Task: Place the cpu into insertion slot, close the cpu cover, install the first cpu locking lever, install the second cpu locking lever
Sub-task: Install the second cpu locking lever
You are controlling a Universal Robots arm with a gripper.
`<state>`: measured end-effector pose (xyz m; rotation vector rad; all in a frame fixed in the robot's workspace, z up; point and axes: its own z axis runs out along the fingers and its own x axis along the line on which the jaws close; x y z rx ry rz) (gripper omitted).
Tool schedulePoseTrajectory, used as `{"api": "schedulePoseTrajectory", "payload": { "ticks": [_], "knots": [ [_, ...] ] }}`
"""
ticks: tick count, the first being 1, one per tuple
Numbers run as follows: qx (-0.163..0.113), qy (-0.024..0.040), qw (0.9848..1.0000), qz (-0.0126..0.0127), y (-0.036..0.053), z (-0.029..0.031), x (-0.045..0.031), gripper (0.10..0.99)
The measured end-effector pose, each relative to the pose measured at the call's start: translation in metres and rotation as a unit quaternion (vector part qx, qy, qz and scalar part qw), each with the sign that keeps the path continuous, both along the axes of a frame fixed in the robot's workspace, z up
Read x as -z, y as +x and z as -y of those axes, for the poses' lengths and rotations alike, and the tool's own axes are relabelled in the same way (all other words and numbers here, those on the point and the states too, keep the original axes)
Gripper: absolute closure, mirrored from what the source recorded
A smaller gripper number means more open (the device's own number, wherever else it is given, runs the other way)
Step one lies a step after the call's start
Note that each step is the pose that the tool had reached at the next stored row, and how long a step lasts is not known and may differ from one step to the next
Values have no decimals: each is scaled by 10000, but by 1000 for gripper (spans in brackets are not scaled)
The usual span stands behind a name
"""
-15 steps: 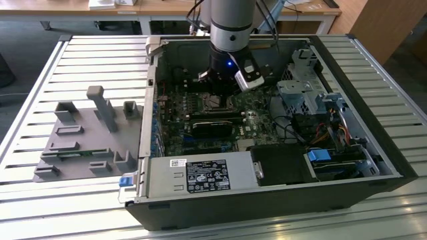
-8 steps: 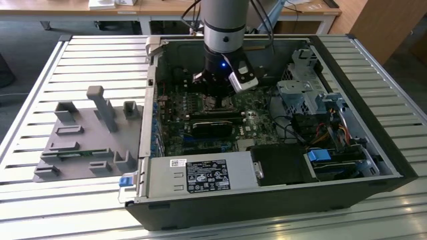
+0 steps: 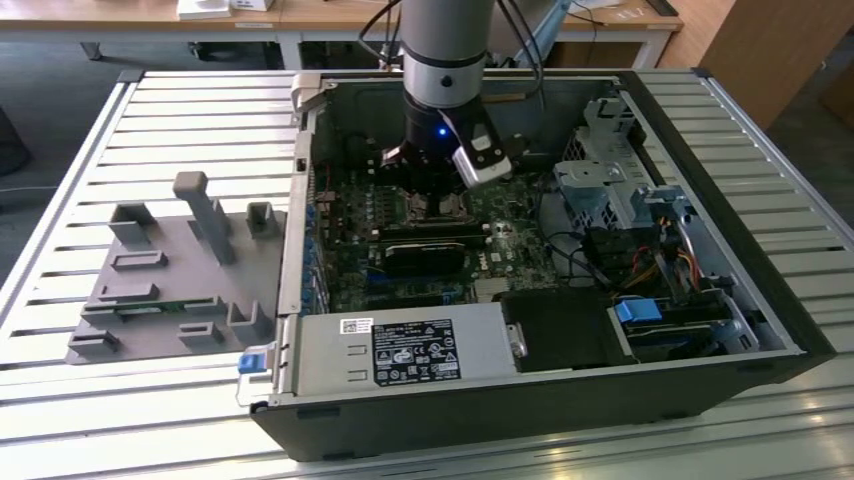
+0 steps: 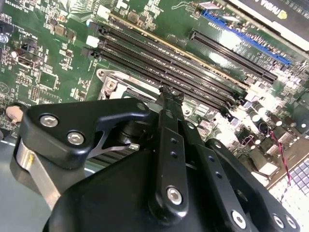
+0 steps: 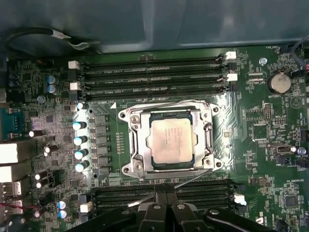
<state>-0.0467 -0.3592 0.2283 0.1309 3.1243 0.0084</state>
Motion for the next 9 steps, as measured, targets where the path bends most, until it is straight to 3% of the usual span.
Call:
{"api": "schedulePoseTrajectory", "payload": {
  "ticks": [3, 9],
  "knots": [
    [0, 73, 10000, 0, 0, 10, 0, 980],
    [0, 139, 9999, -1, -1, 15, -2, 980]
  ]
}}
